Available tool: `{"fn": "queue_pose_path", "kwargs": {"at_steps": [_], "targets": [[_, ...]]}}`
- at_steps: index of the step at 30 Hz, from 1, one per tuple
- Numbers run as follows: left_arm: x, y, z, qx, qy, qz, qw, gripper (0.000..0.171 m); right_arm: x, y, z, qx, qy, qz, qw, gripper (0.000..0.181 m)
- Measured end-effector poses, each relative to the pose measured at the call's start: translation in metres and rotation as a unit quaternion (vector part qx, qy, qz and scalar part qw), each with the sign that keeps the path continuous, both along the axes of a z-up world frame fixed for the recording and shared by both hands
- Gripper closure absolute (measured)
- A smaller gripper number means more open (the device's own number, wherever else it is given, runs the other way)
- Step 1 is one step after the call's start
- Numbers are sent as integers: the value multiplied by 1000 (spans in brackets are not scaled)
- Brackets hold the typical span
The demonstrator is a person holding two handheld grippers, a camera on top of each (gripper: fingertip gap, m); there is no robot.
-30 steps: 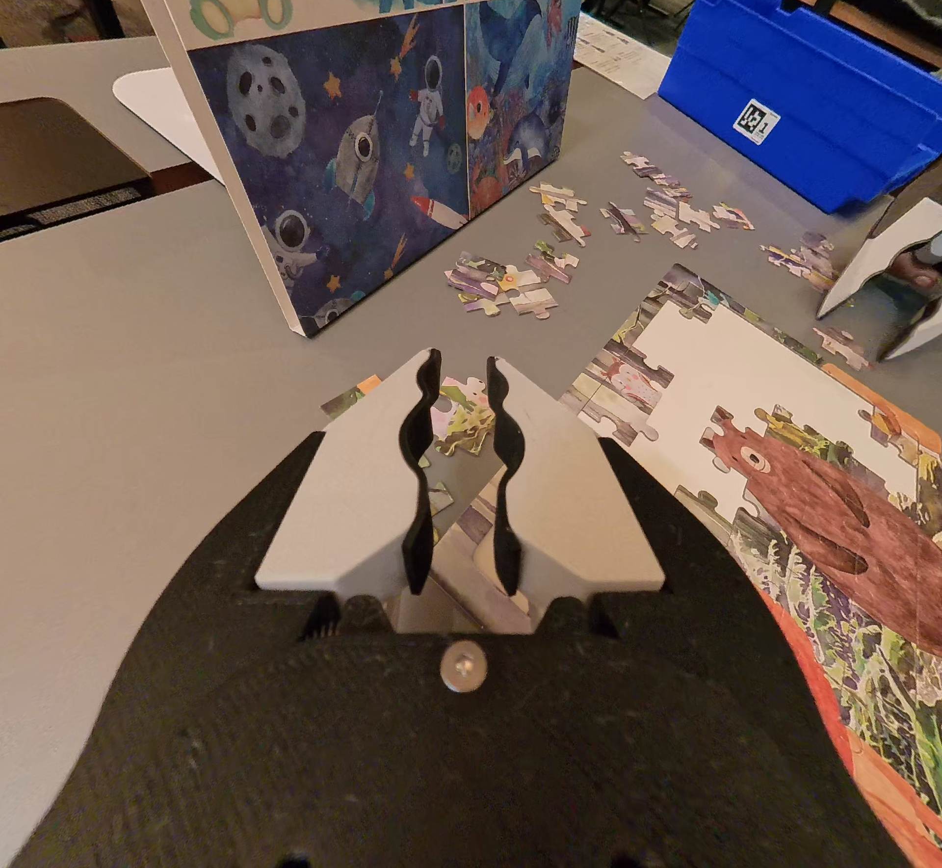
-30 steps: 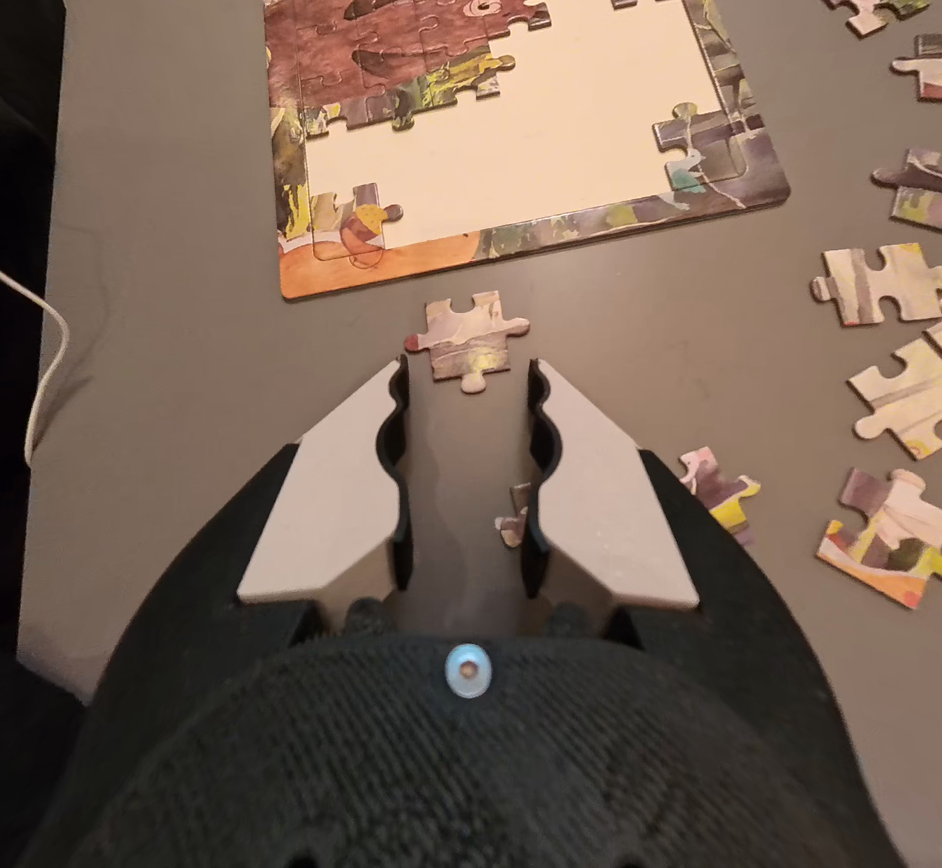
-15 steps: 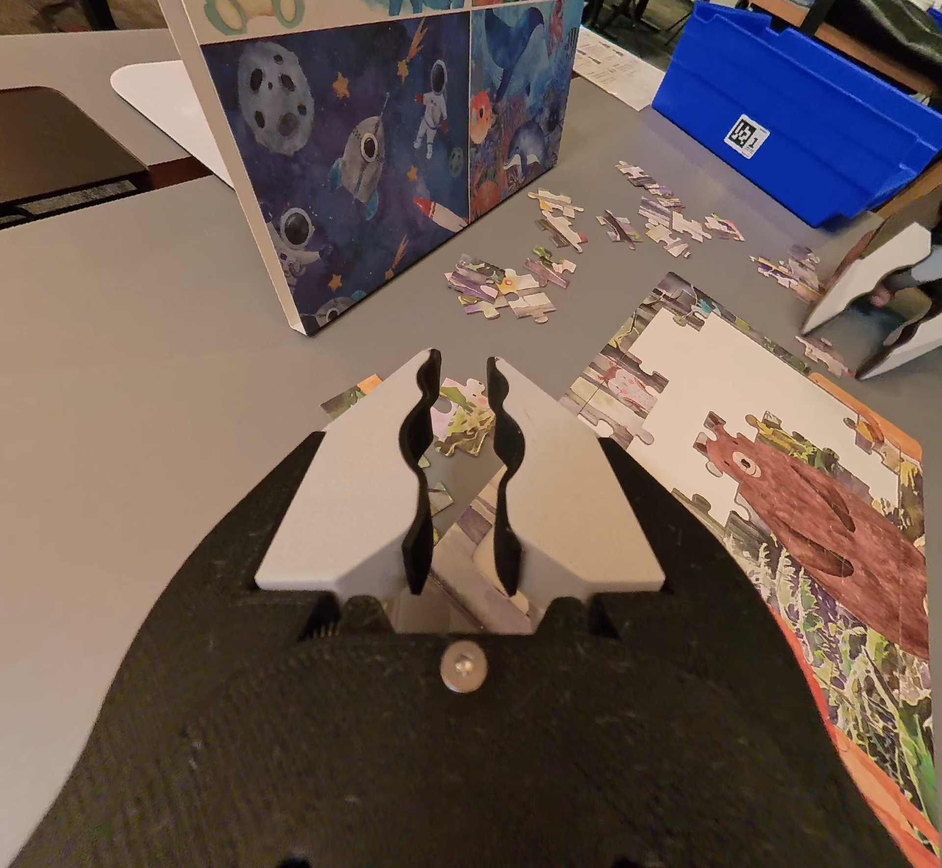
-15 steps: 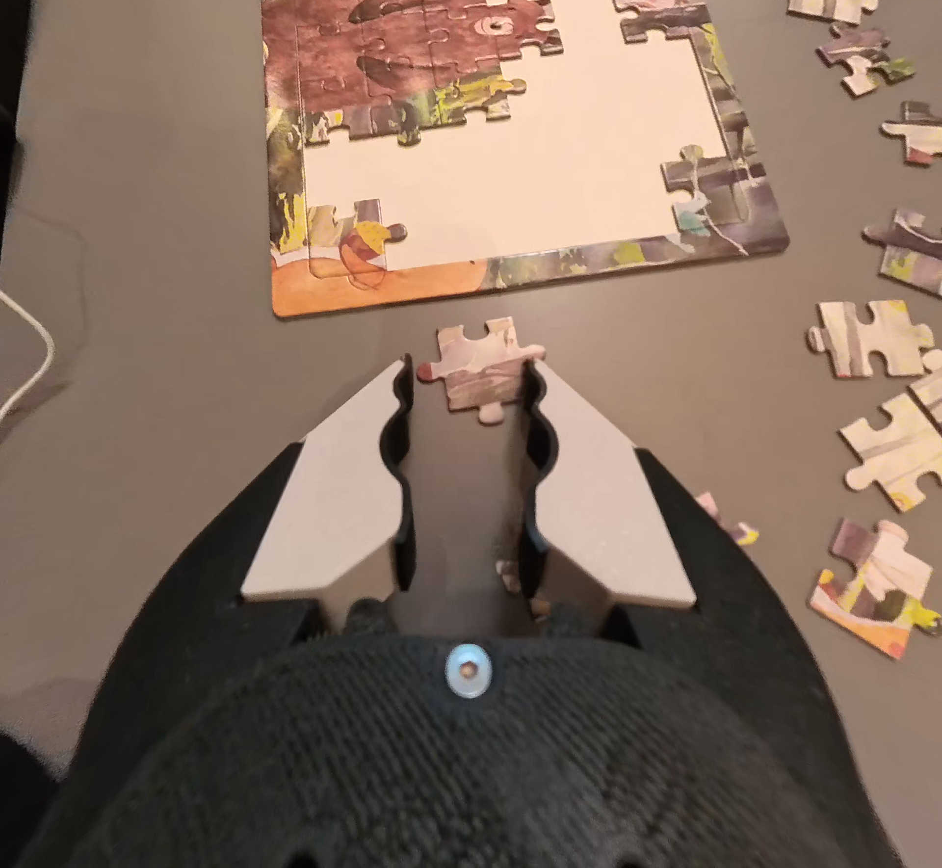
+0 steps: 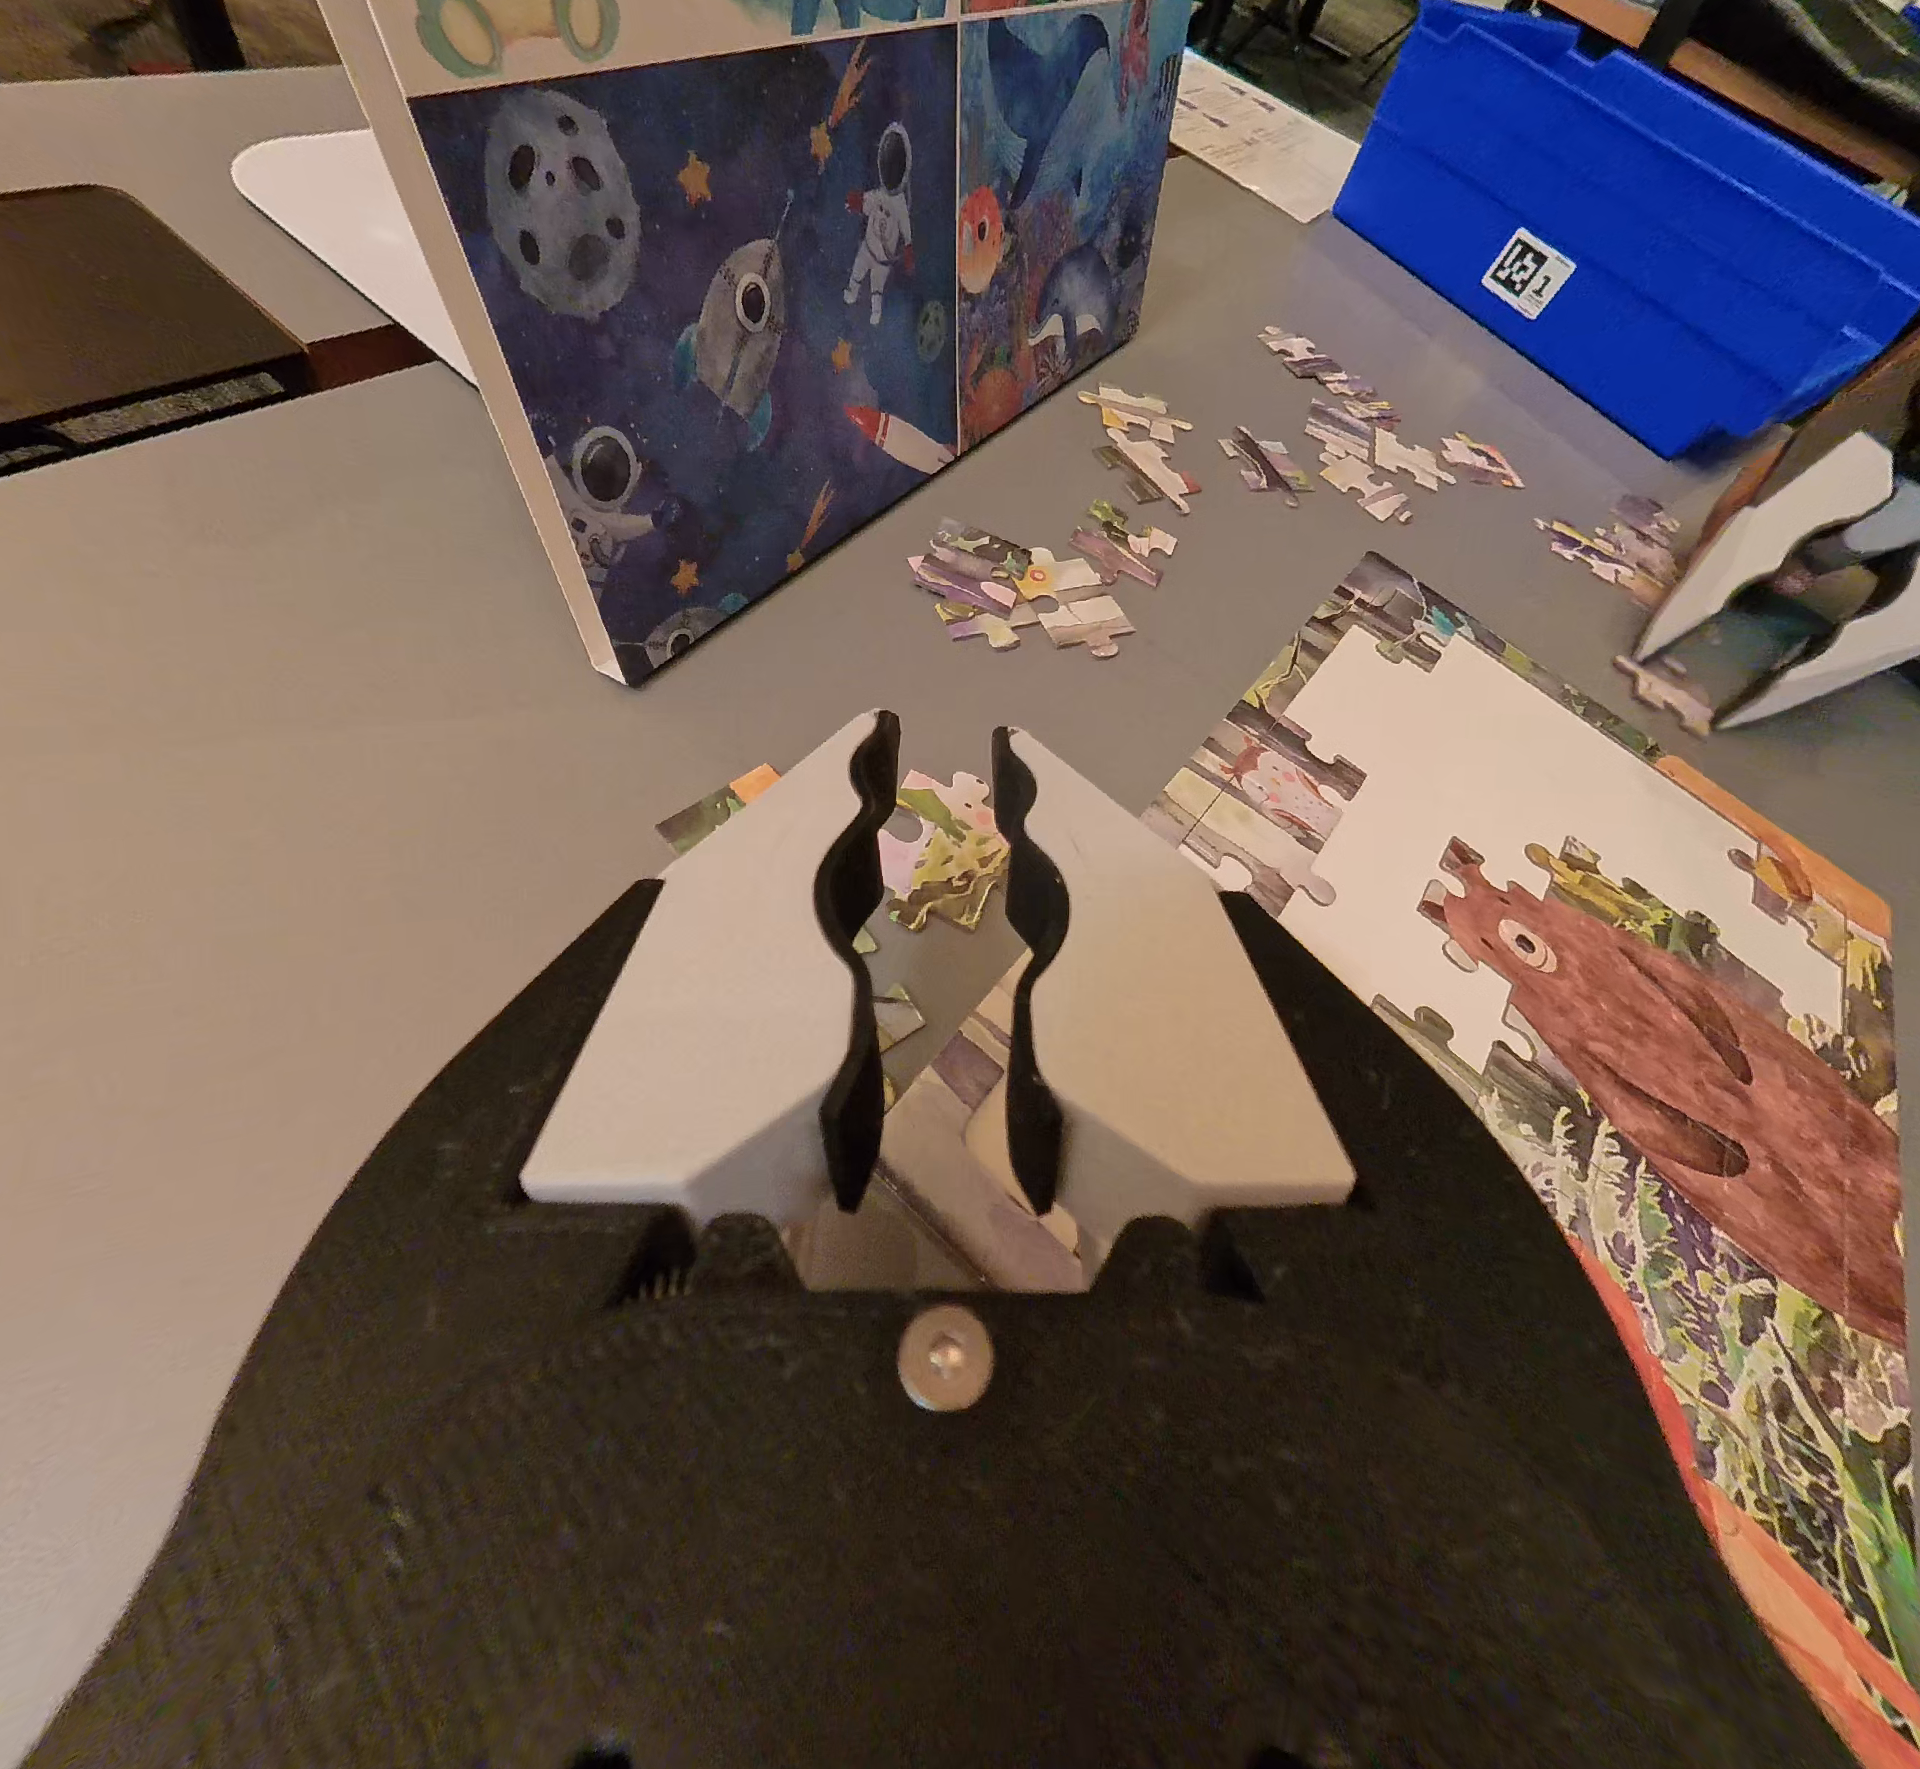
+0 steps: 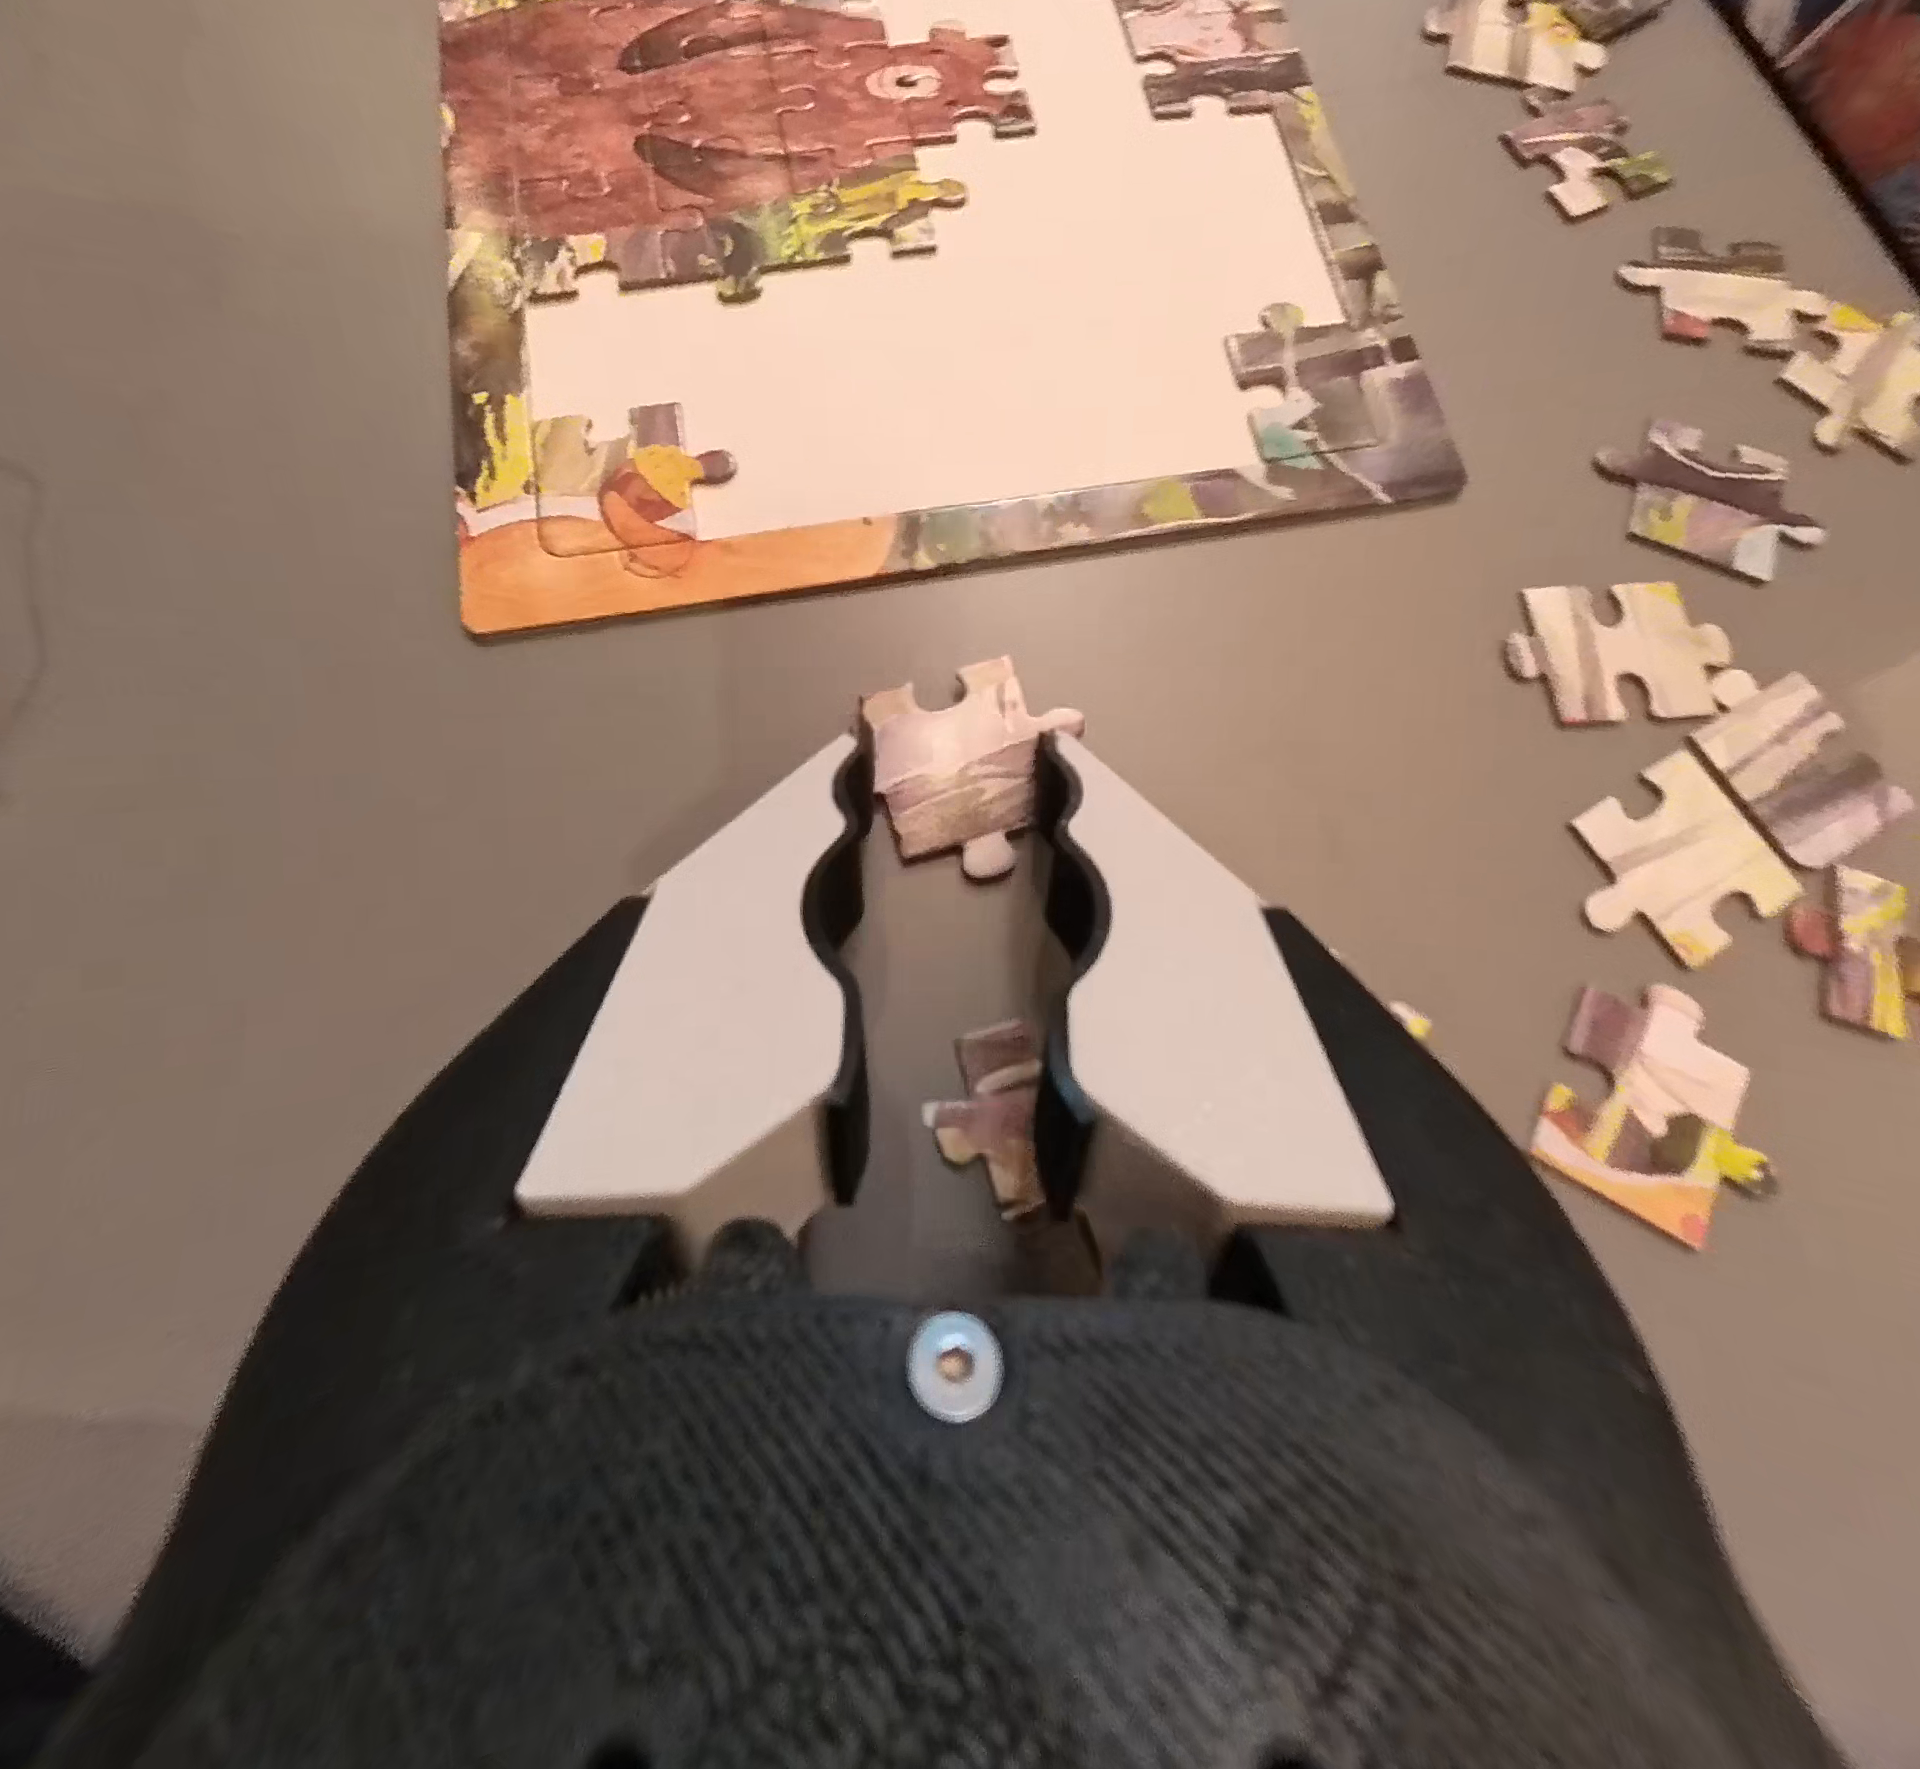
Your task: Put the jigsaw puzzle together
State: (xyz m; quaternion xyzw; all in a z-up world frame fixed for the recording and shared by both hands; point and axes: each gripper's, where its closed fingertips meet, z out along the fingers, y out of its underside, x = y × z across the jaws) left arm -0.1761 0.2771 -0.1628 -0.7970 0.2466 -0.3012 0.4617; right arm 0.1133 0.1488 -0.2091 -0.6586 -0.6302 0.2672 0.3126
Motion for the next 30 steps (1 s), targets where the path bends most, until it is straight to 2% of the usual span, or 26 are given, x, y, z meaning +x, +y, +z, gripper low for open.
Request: {"fn": "queue_pose_path", "kwargs": {"at_steps": [5, 9, 12, 15, 18, 20, 26, 28, 30], "targets": [[0, 0, 0, 0, 1, 0, 1000, 156, -4, 12, 30, 13, 71, -25, 997, 151], [-1, 1, 0, -1, -1, 2, 1000, 157, -37, 17, 63, 42, 130, -35, 990, 152], [-1, 1, 0, -1, -3, 3, 1000, 157, -74, 22, 78, 43, 166, -48, 984, 152], [-1, 1, 1, 1, -3, 4, 1000, 157, -110, 30, 74, 41, 155, -67, 985, 152], [-1, 0, 1, 3, -2, 3, 1000, 157, -134, 50, 58, 89, 92, -95, 987, 152], [-1, 0, 1, 3, -2, 3, 1000, 157, -149, 56, 52, 115, 62, -87, 988, 152], [-1, 0, 2, 0, -8, 2, 1000, 157, -175, 58, 30, 107, 6, -72, 992, 152], [-1, 0, 2, -2, -10, 1, 1000, 157, -175, 54, 21, 104, -8, -66, 992, 181], [0, 0, 2, -3, -13, 0, 1000, 157, -174, 52, 15, 107, -17, -68, 992, 181]]}}
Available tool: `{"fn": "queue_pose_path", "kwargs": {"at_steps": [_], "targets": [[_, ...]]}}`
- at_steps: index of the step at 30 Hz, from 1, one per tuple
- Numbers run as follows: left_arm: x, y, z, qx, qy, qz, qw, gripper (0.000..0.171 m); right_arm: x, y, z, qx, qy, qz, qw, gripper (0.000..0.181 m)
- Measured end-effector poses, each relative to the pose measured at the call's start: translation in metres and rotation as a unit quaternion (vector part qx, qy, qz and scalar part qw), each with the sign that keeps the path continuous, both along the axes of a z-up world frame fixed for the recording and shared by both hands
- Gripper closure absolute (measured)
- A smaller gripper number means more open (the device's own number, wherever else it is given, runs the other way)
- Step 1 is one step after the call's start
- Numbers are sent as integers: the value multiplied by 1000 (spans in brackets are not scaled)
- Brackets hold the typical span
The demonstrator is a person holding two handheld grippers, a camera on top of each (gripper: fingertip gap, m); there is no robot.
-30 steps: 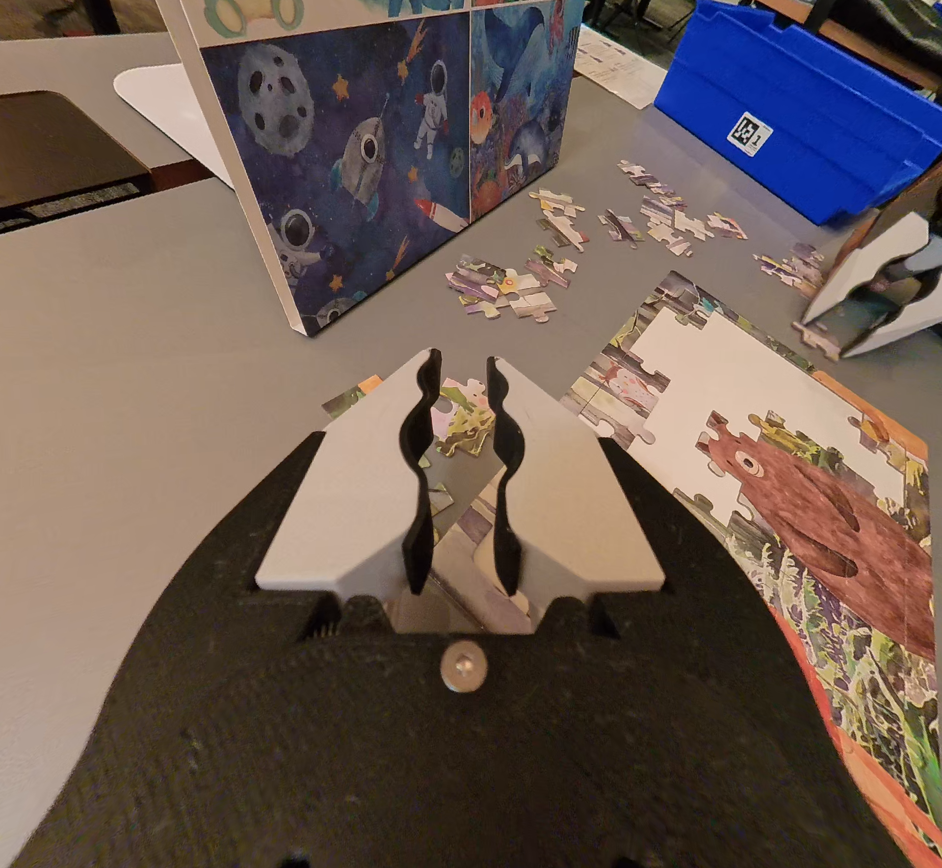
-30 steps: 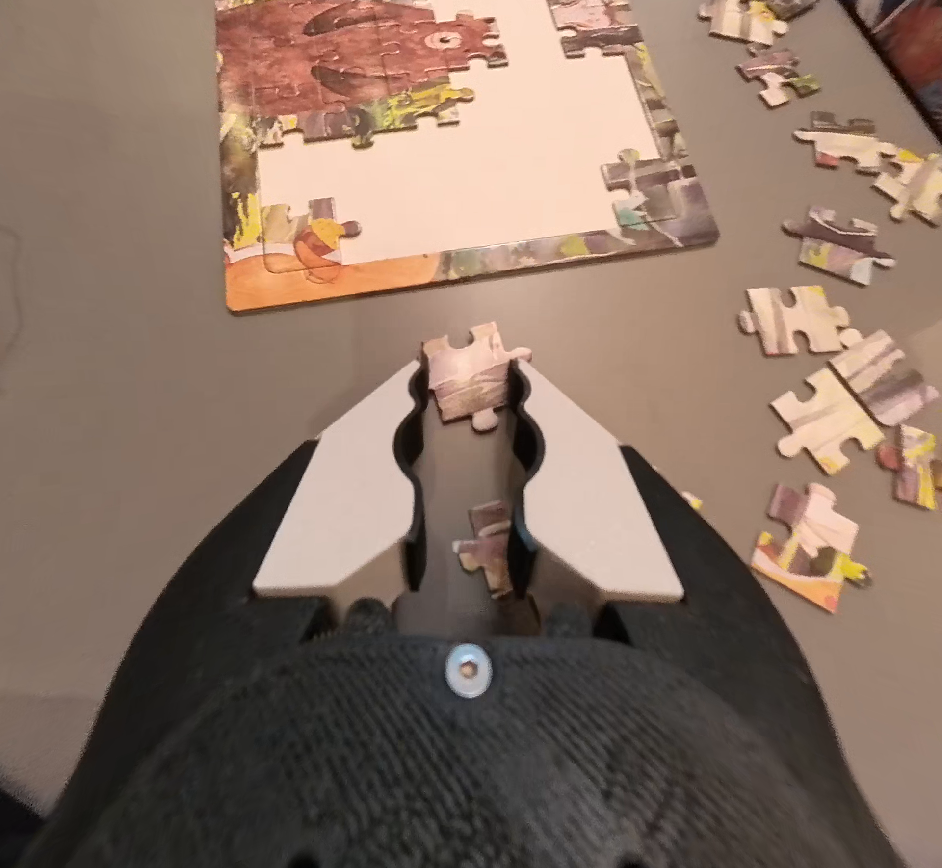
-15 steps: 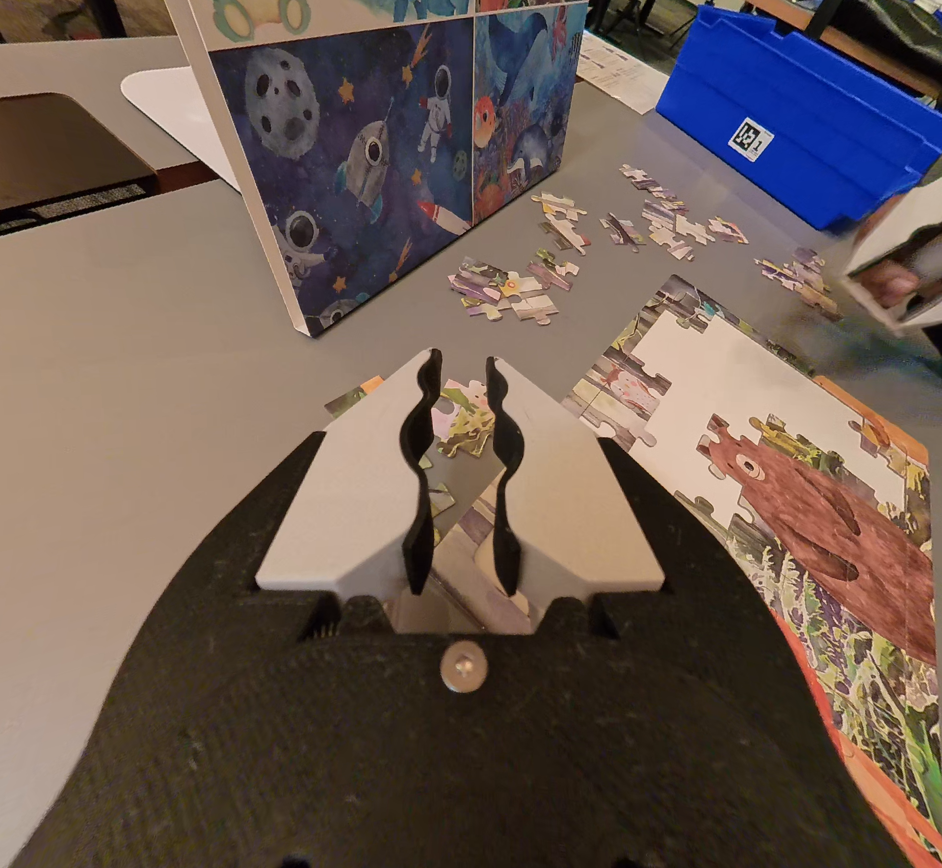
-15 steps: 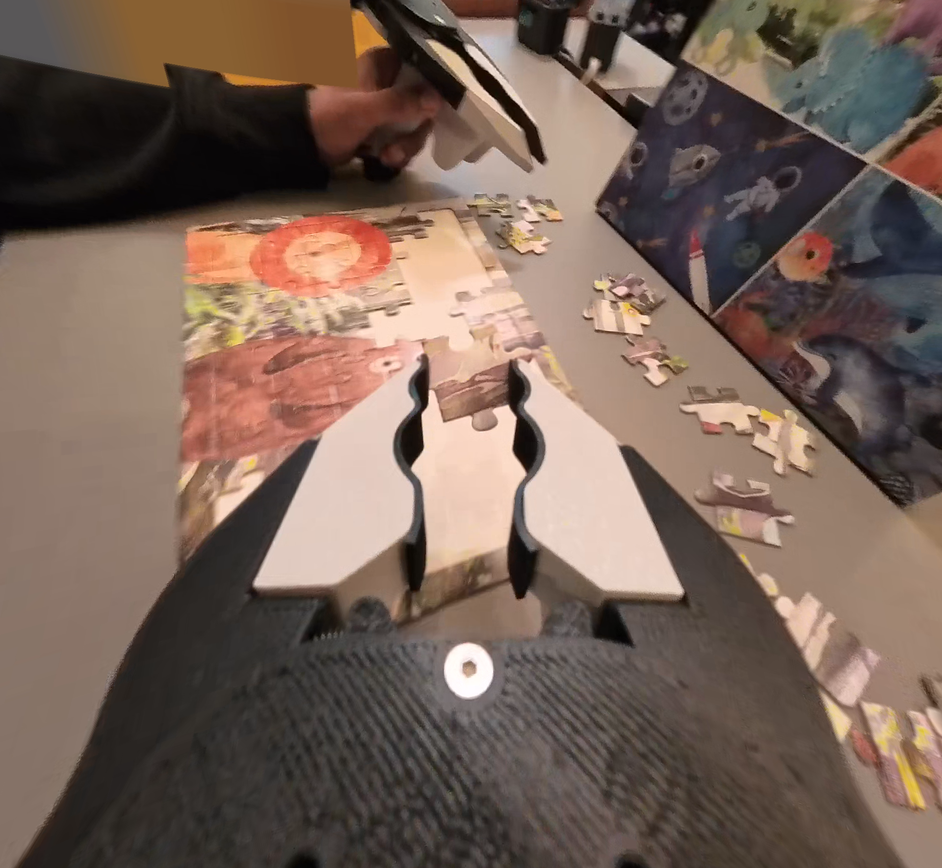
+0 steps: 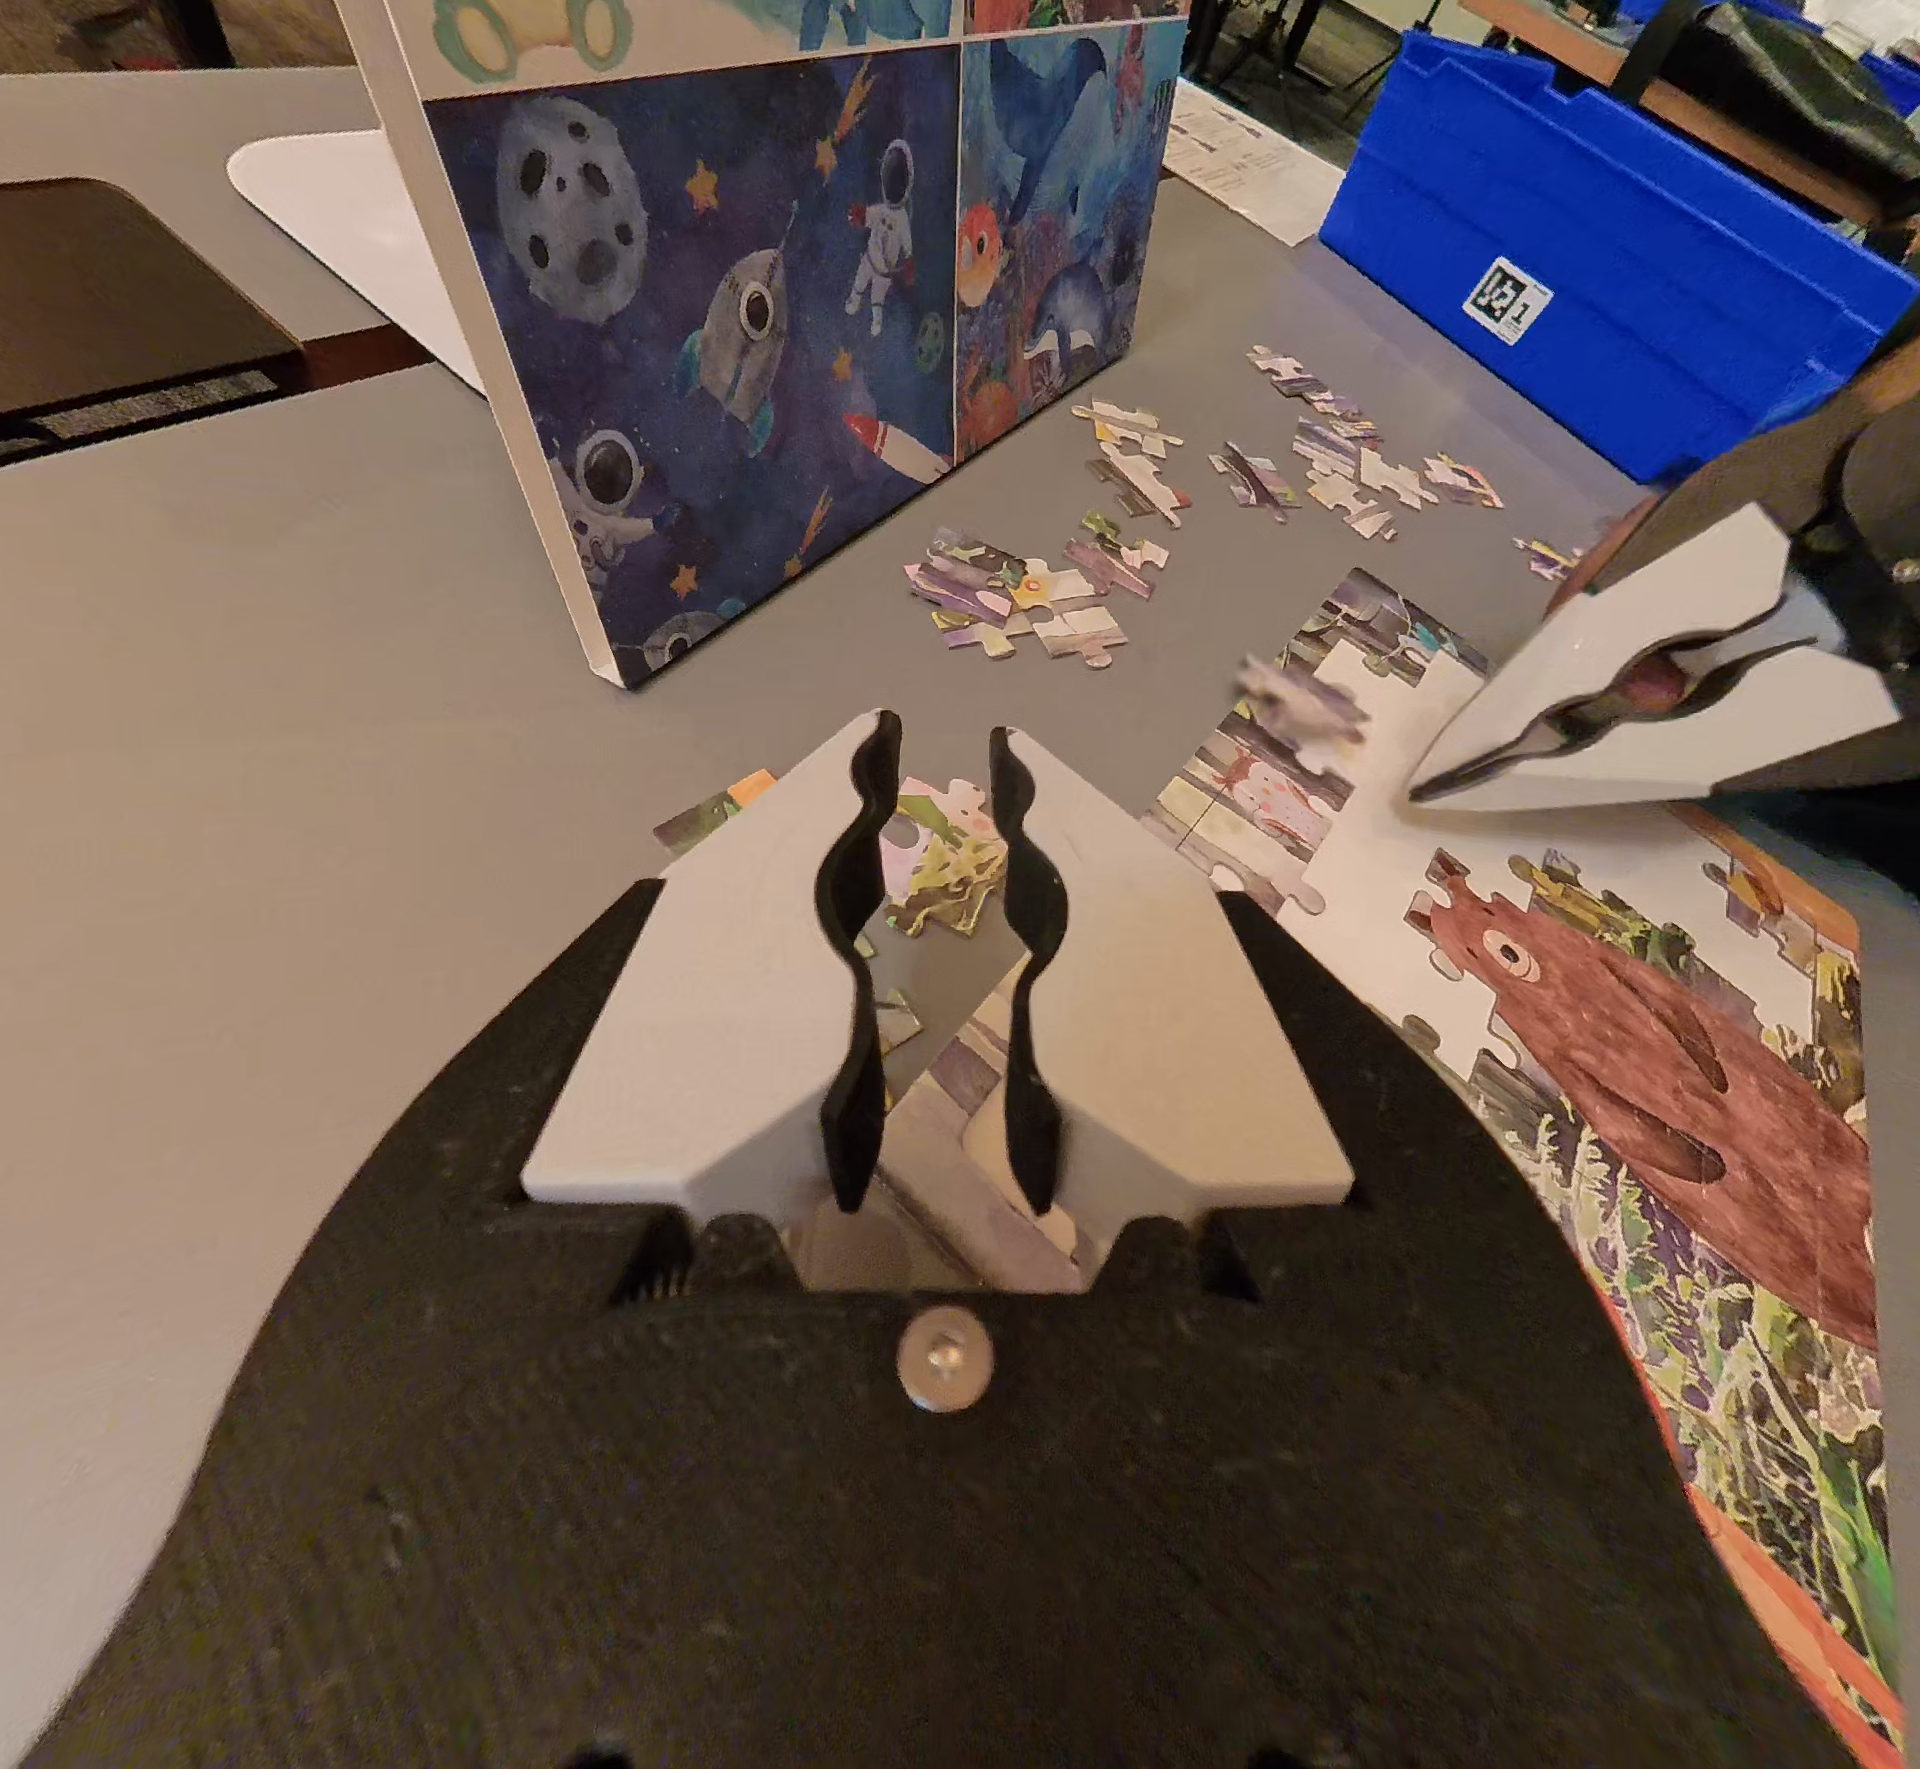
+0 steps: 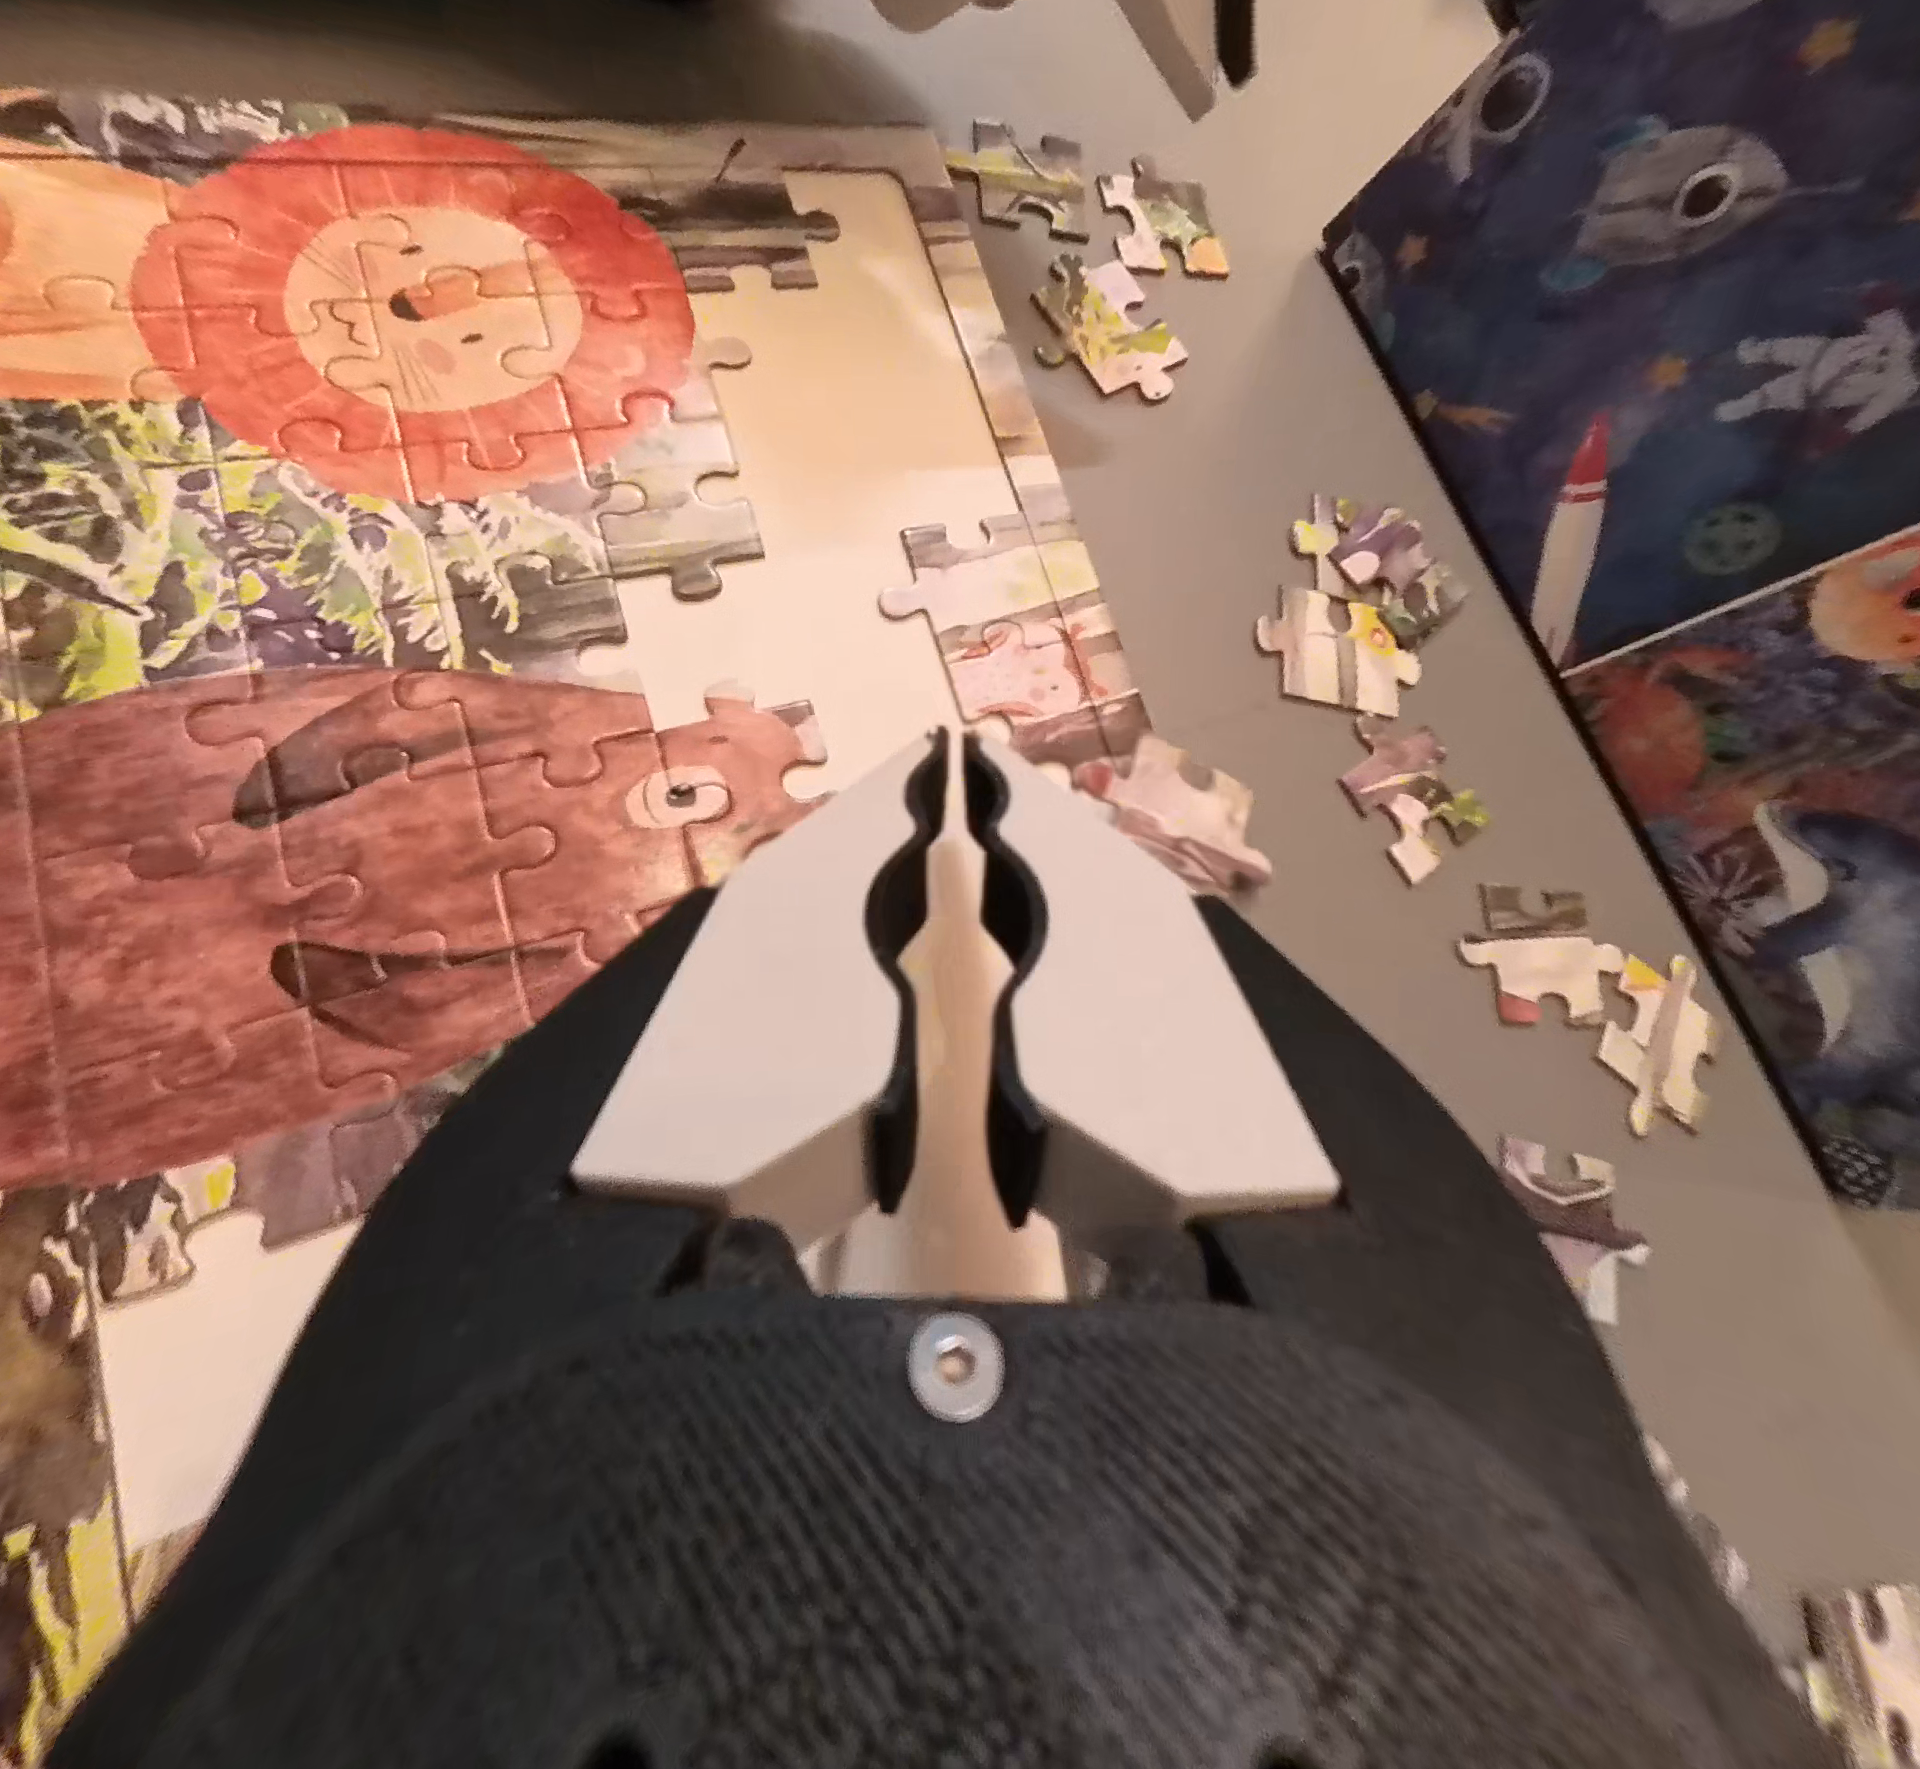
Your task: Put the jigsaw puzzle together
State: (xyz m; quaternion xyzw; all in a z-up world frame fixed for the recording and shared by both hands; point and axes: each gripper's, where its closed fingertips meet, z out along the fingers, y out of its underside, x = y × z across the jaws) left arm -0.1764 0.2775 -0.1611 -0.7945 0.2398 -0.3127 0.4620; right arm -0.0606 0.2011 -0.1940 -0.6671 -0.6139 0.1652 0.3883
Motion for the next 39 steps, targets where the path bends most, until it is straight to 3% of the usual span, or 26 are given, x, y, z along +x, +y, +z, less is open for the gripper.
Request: {"fn": "queue_pose_path", "kwargs": {"at_steps": [4, 7, 10, 14, 24, 27, 30, 39], "targets": [[0, 0, -1, -3, 0, -1, 1000, 157, 4, 2, 4, 23, -15, -7, 1000, 179], [0, 0, 0, -3, -3, 0, 1000, 157, 14, 11, 19, 14, 25, -33, 999, 178], [-1, 1, 0, -5, -5, 0, 1000, 157, 30, 36, 26, -15, 76, -92, 993, 160], [-1, 1, 0, -8, -9, 0, 1000, 157, 40, 59, 6, -76, 76, -155, 982, 139], [0, 2, 1, -9, -18, -1, 1000, 157, 34, 73, -16, -143, 71, -219, 963, 127], [-1, 2, 2, -9, -21, 0, 1000, 157, 31, 75, -15, -155, 81, -227, 958, 129], [-2, 2, 2, -11, -28, 2, 1000, 157, 33, 76, -17, -142, 71, -229, 960, 148], [-2, 2, 3, -9, -31, 3, 999, 157, 32, 74, -11, -109, 67, -194, 973, 149]]}}
